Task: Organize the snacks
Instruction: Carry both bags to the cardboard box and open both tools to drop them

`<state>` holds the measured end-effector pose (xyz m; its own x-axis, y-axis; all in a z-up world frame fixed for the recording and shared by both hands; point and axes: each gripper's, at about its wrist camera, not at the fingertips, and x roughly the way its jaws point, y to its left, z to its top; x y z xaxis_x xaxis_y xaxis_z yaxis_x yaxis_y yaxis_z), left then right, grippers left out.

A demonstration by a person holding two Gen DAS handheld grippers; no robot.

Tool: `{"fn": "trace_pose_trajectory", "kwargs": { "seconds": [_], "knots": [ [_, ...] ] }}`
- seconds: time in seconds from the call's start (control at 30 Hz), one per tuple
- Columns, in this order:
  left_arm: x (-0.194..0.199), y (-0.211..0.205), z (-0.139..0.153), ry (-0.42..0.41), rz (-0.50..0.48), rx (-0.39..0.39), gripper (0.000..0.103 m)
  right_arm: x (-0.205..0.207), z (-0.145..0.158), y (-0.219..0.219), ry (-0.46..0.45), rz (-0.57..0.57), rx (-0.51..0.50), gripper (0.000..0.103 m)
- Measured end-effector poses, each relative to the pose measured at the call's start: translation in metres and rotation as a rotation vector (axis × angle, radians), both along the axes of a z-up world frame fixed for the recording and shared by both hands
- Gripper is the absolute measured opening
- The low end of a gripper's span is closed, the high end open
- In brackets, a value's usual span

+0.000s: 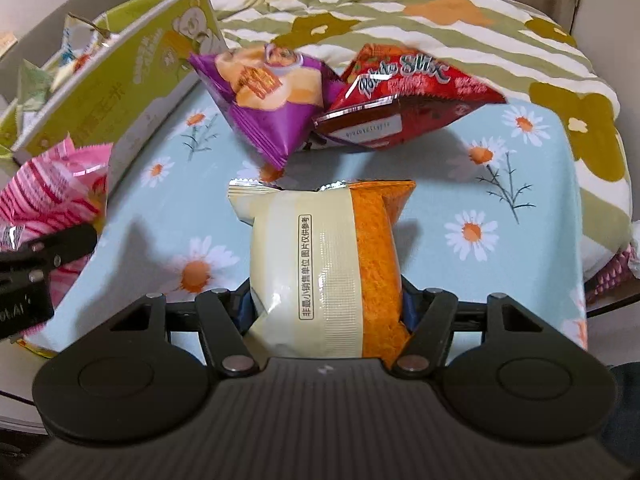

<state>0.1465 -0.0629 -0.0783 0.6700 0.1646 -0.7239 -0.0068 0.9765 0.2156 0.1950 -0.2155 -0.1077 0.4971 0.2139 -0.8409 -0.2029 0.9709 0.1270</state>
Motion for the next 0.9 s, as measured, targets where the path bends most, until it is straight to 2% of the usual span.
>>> {"fn": "trace_pose_trajectory", "kwargs": {
  "seconds": [0.23, 0.43, 0.73, 0.9],
  "knots": [
    [-0.010, 0.028, 0.045, -0.090, 0.046, 0.000, 0.072, -0.010, 0.053, 0.007, -0.091, 0.027, 0.041, 0.079],
    [-0.002, 0.075, 0.084, -0.163, 0.053, -0.005, 0.072, 0.000, 0.104, 0.033, -0.187, 0.066, 0.109, 0.079],
    [0.052, 0.162, 0.121, -0.228, -0.009, 0.006, 0.073, 0.047, 0.150, 0.118, -0.261, 0.041, 0.177, 0.079],
    [0.100, 0.208, 0.130, -0.208, -0.067, -0.048, 0.073, 0.078, 0.168, 0.166, -0.295, 0.007, 0.181, 0.079]
  ]
}}
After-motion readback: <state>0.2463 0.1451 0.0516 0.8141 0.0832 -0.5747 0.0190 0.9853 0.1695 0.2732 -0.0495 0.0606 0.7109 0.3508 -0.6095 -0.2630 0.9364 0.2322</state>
